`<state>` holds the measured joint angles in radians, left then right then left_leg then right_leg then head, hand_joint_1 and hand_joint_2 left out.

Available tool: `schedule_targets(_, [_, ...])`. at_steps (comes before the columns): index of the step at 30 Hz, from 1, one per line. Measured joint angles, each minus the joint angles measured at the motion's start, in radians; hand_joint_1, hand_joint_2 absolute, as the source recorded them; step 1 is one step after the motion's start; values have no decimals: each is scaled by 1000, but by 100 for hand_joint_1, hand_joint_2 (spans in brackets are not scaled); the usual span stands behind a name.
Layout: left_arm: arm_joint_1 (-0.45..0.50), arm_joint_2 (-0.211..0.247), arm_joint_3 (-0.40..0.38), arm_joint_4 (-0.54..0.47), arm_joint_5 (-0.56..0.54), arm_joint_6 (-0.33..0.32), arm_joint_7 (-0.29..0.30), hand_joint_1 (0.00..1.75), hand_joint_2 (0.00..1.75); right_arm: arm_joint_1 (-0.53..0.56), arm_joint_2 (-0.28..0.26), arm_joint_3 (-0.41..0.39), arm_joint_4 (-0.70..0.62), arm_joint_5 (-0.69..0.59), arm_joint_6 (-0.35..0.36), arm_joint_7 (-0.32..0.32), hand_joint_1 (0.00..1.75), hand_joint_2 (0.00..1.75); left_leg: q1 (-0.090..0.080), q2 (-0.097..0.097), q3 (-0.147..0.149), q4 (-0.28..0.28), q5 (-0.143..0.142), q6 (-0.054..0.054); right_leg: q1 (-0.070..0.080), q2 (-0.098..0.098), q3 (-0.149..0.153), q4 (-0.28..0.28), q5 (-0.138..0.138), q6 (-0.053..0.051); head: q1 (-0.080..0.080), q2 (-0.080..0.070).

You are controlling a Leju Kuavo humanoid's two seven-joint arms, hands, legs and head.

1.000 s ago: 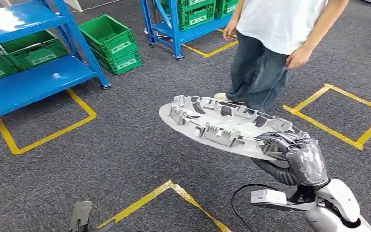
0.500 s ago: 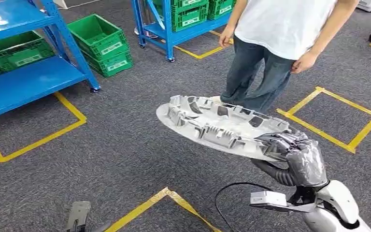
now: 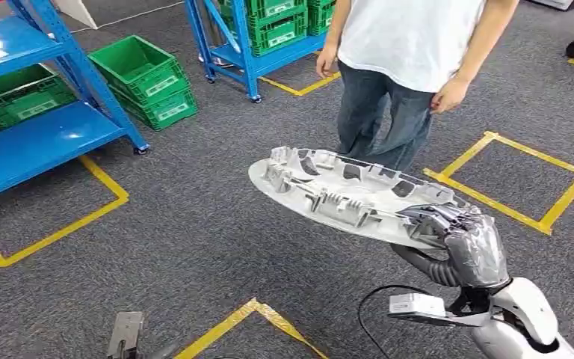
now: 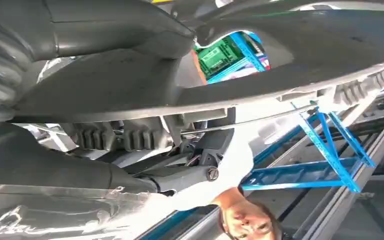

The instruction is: Take the parts from the cabinet and place them on the table.

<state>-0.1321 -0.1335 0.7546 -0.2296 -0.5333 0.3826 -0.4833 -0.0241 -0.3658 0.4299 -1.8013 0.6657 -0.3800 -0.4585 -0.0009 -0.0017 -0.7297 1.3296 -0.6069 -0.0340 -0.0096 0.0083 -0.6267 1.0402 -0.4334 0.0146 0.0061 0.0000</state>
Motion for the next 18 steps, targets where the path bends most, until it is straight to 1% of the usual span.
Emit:
schedule_targets(1, [1, 0, 0, 0, 0, 0, 0, 0, 175, 0, 0, 0, 0, 0, 0, 0, 175, 175, 0, 0, -4, -3, 20, 0, 0, 3, 2, 0, 0, 0, 0, 0])
schedule_targets(2, [0, 0, 0, 0, 0, 0, 0, 0, 175, 1, 0, -1, 0, 0, 0, 0, 175, 175, 1, 0, 14, -50, 62, 0, -1, 6, 4, 0, -1, 0, 0, 0])
schedule_targets(3, [-1, 0, 0, 0, 0, 0, 0, 0, 175, 3, 0, -2, 0, 0, -1, 0, 175, 175, 1, 0, 48, -128, 111, 1, -2, 9, 8, 0, -2, 1, 0, 0])
schedule_targets(4, [-2, 0, 0, 0, -1, 0, 0, 0, 175, 5, 0, -3, -2, 0, -1, 0, 175, 175, 1, -1, 91, -217, 156, 3, -2, 12, 12, 0, -4, 4, 0, 0])
schedule_targets(5, [-2, 0, 0, 0, -2, 0, 0, 0, 175, 8, 0, -6, -2, 0, -2, 0, 175, 175, 3, -7, 125, -287, 177, 4, -2, 15, 12, 0, -6, 8, 0, 0])
schedule_targets(6, [-3, 0, 0, 0, -3, 0, 0, 0, 175, 9, 0, -10, -3, 0, -5, 0, 175, 175, 4, -11, 140, -321, 163, 5, 5, 19, 6, 8, -8, 15, 0, 0])
schedule_targets(7, [-4, -1, 0, 0, -4, 0, 1, 0, 175, 11, 0, -14, -4, 0, -8, 0, 175, 175, 3, -10, 133, -315, 162, 7, 4, 20, 3, 2, -3, 22, 3, 0])
schedule_targets(8, [-3, -1, -1, 0, -5, 0, 1, 0, 175, 14, 0, -18, -4, -1, -9, 0, 175, 175, 0, -10, 132, -315, 162, 11, 2, 20, 3, -1, -1, 27, -1, 0])
schedule_targets(9, [-3, 0, 0, 0, -5, 0, 1, 0, 175, 18, 0, -19, -5, -1, -10, 0, 175, 175, -1, -10, 132, -316, 164, 17, 1, 20, 5, -6, 1, 32, 2, 0])
schedule_targets(10, [-4, 0, -1, 0, -5, 0, 2, 0, 175, 22, -2, -21, -6, -1, -10, 0, 175, 175, 6, -8, 136, -324, 169, 25, 0, 18, 3, -3, -2, 38, 0, 0])
schedule_targets(11, [-5, 0, -1, 0, -5, -1, 1, 0, 175, 29, -3, -24, -10, -1, -11, 0, 175, 175, 7, -8, 138, -325, 170, 29, 0, 9, -7, 17, -18, 43, 3, 0])
schedule_targets(12, [-5, -1, -1, 0, -7, -3, 2, 0, 175, 30, -3, -26, -13, -1, -11, 0, 175, 175, 7, -8, 140, -325, 168, 36, 0, 4, -33, 78, -54, 48, 9, 0])
schedule_targets(14, [-5, -3, -2, 0, -9, -5, 1, 0, 175, 38, -3, -27, -13, 1, -14, -1, 175, 175, 6, -5, 141, -325, 166, 38, 0, 1, -113, 246, -126, 53, 8, 0])
schedule_targets(15, [-4, -3, -2, 0, -10, -5, 2, 0, 175, 43, -3, -28, -13, 3, -16, -1, 175, 175, 6, -4, 141, -324, 166, 39, 0, 1, -142, 304, -143, 54, 9, 0])
schedule_targets(16, [-4, -3, -2, 0, -10, -6, 2, 0, 175, 46, -3, -29, -13, 4, -16, -1, 175, 175, 6, -3, 143, -324, 165, 39, -1, 1, -149, 313, -134, 55, 8, 0])
schedule_targets(17, [-4, -3, -2, 0, -10, -6, 2, 0, 175, 47, -3, -29, -13, 5, -16, 0, 175, 175, 6, -2, 146, -324, 164, 39, -1, 0, -130, 273, -103, 53, 8, 0])
schedule_targets(18, [-4, -4, -2, 0, -9, -8, 2, 0, 175, 48, -3, -32, -13, 5, -16, 0, 175, 175, 7, -2, 149, -324, 162, 36, -1, -2, -89, 192, -58, 52, 8, 0])
